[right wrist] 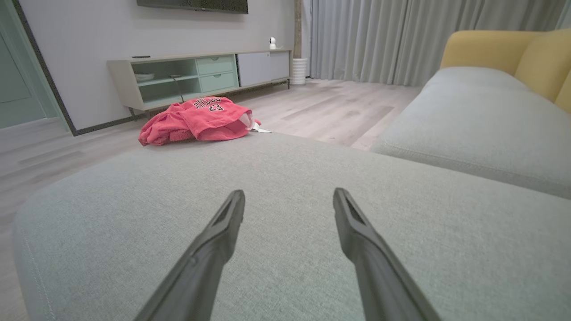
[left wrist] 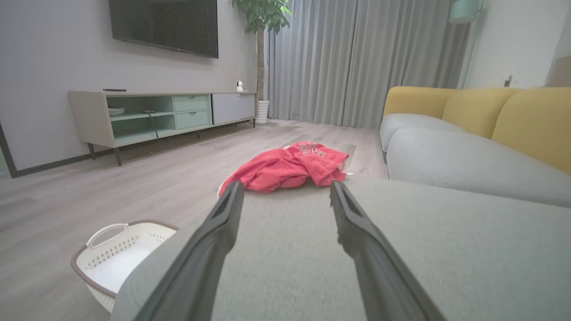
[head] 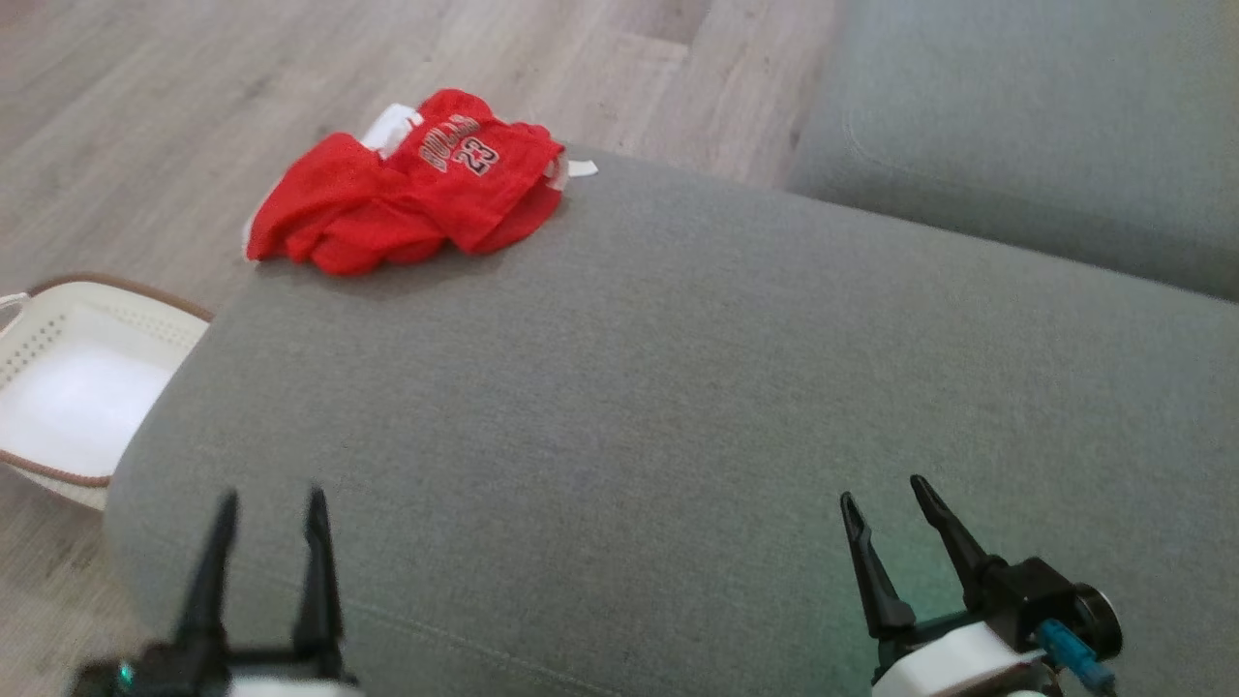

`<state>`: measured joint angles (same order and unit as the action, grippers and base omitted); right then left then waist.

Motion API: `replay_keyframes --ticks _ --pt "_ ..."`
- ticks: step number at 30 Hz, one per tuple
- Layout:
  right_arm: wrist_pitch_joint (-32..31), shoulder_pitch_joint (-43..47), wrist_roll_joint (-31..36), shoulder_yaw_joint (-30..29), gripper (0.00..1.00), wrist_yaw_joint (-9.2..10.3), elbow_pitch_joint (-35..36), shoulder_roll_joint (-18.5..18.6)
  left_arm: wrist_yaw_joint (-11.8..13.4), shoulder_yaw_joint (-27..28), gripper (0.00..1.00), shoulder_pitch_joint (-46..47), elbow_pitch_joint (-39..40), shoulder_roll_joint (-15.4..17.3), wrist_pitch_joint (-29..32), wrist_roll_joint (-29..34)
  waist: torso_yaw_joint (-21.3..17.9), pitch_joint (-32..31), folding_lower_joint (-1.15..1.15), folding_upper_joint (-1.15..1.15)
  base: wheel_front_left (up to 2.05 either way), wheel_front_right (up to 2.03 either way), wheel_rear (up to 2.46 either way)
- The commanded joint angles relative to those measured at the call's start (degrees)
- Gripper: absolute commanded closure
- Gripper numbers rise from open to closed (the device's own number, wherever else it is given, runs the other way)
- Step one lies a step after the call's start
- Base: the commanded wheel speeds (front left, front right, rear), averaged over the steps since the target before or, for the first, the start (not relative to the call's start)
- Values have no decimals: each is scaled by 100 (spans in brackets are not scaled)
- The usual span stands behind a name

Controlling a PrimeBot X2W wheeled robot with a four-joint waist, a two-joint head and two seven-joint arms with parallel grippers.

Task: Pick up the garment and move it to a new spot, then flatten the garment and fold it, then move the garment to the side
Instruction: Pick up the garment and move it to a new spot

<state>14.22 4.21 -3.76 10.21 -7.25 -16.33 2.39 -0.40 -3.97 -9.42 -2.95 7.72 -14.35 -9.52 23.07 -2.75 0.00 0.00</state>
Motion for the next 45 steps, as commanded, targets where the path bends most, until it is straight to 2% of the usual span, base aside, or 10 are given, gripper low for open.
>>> replay_keyframes --ticks 1,4,8,13,16,21,29,35,45 --pt "78 -167 65 78 0 -24 214 49 -11 220 0 538 356 119 15 2 -107 126 0 0 0 0 0" --pt "78 -213 223 40 0 -24 278 49 -107 334 0 1020 790 411 333 -9 -239 371 0 0 0 0 0" --pt "78 -462 468 -25 0 -24 432 49 -295 568 0 1990 959 991 707 -11 -477 826 0 0 0 0 0" --pt "54 -875 793 -38 0 -24 617 49 -493 674 0 3454 503 1659 1038 -35 -820 1470 0 0 0 0 0" --pt "-22 -1109 963 -47 0 -24 762 49 -576 571 0 4272 -62 1882 1205 -104 -997 1876 0 0 0 0 0" --pt "-125 -1359 1198 -126 0 -24 1004 49 -626 454 0 5334 -1376 1847 1409 -390 -1200 2433 0 0 0 0 0" --pt "-242 -1426 1453 -348 0 -24 1417 49 -650 37 0 6150 -3255 1801 1405 -207 -1375 3130 0 0 0 0 0" --pt "-261 -1393 1518 -431 0 -24 1611 49 -684 -328 0 6415 -4144 1819 1298 -128 -1441 3449 0 0 0 0 0" --pt "-283 -1392 1559 -454 0 -24 1760 49 -689 -496 0 6756 -5179 1775 1262 -129 -1525 3713 0 0 0 0 0"
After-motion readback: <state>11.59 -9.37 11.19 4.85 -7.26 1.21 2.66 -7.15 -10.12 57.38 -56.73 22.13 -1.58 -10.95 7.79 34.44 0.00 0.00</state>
